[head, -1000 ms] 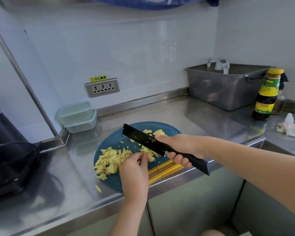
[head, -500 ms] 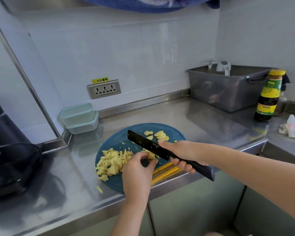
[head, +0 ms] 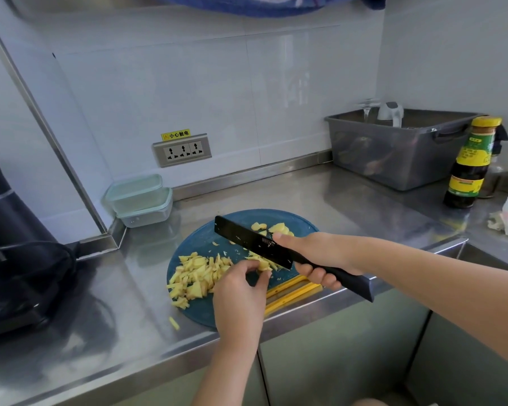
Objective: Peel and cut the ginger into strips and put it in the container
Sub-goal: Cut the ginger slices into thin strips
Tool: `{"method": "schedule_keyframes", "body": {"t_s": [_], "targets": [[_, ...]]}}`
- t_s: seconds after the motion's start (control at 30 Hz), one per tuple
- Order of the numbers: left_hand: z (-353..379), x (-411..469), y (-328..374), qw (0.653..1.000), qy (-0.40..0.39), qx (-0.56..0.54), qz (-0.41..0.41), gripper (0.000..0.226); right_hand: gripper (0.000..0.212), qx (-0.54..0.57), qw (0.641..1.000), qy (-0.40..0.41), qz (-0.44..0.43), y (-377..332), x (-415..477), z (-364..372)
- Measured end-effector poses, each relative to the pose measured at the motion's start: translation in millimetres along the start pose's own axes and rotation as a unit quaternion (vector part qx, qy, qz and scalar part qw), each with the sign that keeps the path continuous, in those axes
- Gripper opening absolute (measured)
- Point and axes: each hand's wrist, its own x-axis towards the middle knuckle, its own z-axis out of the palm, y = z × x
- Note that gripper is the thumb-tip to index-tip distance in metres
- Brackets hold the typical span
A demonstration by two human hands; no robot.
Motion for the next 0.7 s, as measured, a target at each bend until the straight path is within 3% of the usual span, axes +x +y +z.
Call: {"method": "schedule_keyframes", "body": {"t_s": [0.7], "targets": [[0.4, -1.3, -0.1, 1.000, 0.014, 0.014, 0.020, 0.018, 0.066, -0.003, 0.999, 0.035, 0.005, 6.7, -2.8, 9.1]]}}
